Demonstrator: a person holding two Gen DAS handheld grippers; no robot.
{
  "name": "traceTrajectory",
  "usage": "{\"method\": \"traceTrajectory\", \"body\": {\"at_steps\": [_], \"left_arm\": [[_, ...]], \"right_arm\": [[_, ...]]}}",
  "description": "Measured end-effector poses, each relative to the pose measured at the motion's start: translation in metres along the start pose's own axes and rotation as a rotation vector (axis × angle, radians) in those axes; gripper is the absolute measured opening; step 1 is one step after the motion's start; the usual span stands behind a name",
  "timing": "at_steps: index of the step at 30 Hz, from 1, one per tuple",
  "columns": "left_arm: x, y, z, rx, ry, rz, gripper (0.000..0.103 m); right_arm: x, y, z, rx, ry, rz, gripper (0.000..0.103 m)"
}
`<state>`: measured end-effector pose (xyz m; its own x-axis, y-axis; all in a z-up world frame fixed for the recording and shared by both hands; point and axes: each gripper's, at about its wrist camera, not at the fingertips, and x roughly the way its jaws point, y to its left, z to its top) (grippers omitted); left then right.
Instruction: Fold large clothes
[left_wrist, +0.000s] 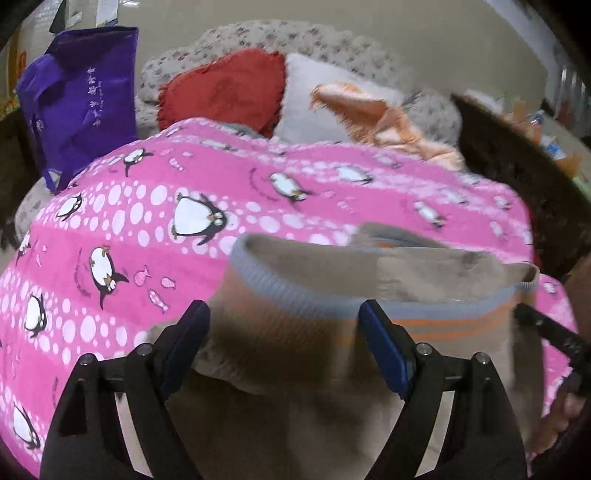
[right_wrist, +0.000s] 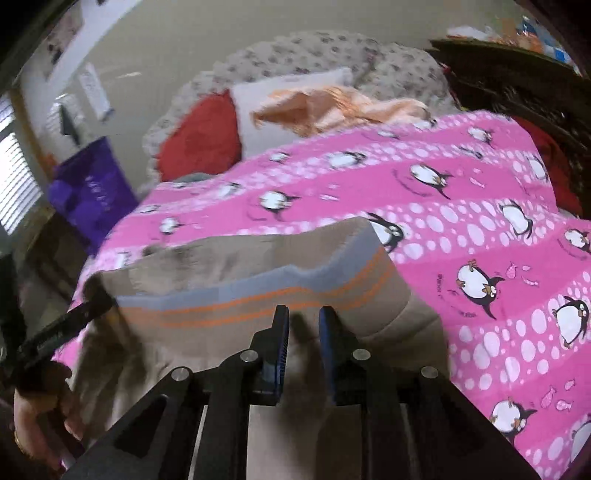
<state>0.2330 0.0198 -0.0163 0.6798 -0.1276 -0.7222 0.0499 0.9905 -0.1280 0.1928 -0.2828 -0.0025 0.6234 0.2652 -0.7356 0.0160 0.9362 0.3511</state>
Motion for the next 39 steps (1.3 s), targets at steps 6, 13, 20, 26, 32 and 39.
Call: {"method": "traceTrajectory", "body": {"at_steps": [6, 13, 20, 26, 32, 39], "left_arm": [[0.036, 0.014, 0.02, -0.017, 0.011, 0.056, 0.084], [0.061, 0.052, -0.001, -0.152, 0.001, -0.005, 0.095], [0.07, 0.049, -0.001, -0.142, -0.019, 0.032, 0.103], [0.069, 0.052, 0.01, -0.144, 0.056, 0.016, 0.103], [-0.033, 0.062, 0.011, -0.126, -0.027, -0.047, 0.101], [-0.07, 0.064, -0.09, -0.038, 0.012, -0.001, 0.101]], "right_arm": [[0.037, -0.025, 0.016, 0.072, 0.055, 0.024, 0.014], [0.054, -0.028, 0.009, -0.02, -0.002, 0.042, 0.015], [0.063, -0.037, 0.004, -0.027, -0.051, 0.084, 0.012], [0.058, -0.034, 0.008, -0.025, -0.031, 0.096, 0.013], [-0.037, 0.011, 0.009, -0.106, -0.091, 0.08, 0.031], [-0.062, 0.1, -0.084, -0.341, 0.011, 0.15, 0.045]]}}
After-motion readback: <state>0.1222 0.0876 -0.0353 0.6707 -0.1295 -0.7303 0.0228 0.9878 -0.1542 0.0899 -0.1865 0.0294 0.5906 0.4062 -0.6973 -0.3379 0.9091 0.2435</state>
